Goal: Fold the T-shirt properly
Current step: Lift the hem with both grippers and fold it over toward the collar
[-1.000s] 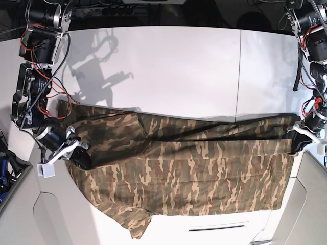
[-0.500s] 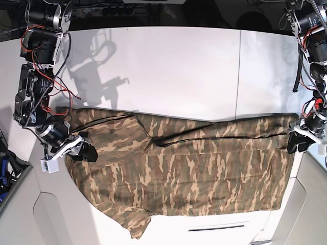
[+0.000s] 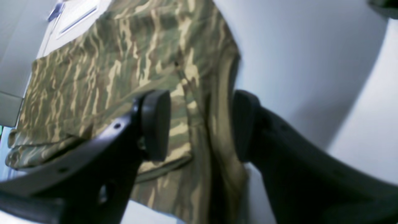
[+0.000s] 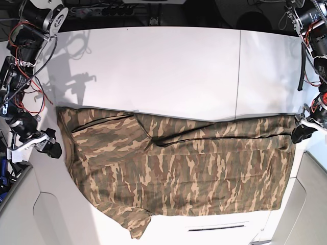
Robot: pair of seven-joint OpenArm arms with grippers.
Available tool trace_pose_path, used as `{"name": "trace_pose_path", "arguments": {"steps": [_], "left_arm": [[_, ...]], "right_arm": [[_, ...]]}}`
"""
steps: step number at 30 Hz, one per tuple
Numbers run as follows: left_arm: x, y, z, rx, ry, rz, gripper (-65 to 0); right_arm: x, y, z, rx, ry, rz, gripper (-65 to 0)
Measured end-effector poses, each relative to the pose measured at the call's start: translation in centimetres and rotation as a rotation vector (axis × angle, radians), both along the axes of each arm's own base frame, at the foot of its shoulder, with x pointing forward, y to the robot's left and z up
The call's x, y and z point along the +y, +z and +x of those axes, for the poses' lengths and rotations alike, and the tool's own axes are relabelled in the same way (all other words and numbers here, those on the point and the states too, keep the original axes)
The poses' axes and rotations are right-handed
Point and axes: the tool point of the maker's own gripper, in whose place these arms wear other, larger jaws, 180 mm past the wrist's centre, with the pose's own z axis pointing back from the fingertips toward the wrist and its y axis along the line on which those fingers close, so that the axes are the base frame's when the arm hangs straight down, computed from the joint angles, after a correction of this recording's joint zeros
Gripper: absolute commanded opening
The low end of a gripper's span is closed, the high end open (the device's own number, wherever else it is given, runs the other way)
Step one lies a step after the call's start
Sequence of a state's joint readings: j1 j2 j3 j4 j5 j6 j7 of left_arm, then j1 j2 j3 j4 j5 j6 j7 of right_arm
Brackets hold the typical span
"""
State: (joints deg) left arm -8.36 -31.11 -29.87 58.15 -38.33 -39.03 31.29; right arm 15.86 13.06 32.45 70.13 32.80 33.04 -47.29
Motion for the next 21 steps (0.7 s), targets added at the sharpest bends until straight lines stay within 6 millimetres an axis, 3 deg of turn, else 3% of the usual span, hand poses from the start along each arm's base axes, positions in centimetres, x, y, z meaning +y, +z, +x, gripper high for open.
{"name": "trace_pose_path", "arguments": {"steps": [3, 9, 13, 19, 21], "left_arm": [[-0.1, -0.7, -0.6, 0.013, 0.002, -0.001, -20.7], [0.6, -1.2, -0.8, 0.013, 0.033, 0.01, -20.5], [1.1, -2.6, -1.3, 0.035, 0.051, 0.036, -20.5], [-0.1, -4.4, -1.0, 0.06, 0.031, 0.038, -20.7], [0.0, -4.7, -0.4, 0.086, 0.054, 0.059, -27.9]], "right_arm": [[-1.0, -1.6, -1.7, 0.047, -0.028, -0.011, -33.3], [-0.5, -5.0, -5.2, 0.1, -0.053, 0.006, -33.3], [1.5, -5.9, -5.5, 0.108, -0.033, 0.036, -33.3], [4.6, -6.2, -4.2, 0.054, 0.014, 0.055, -33.3], [5.6, -6.7, -3.8, 0.049, 0.03, 0.069, -33.4]]}}
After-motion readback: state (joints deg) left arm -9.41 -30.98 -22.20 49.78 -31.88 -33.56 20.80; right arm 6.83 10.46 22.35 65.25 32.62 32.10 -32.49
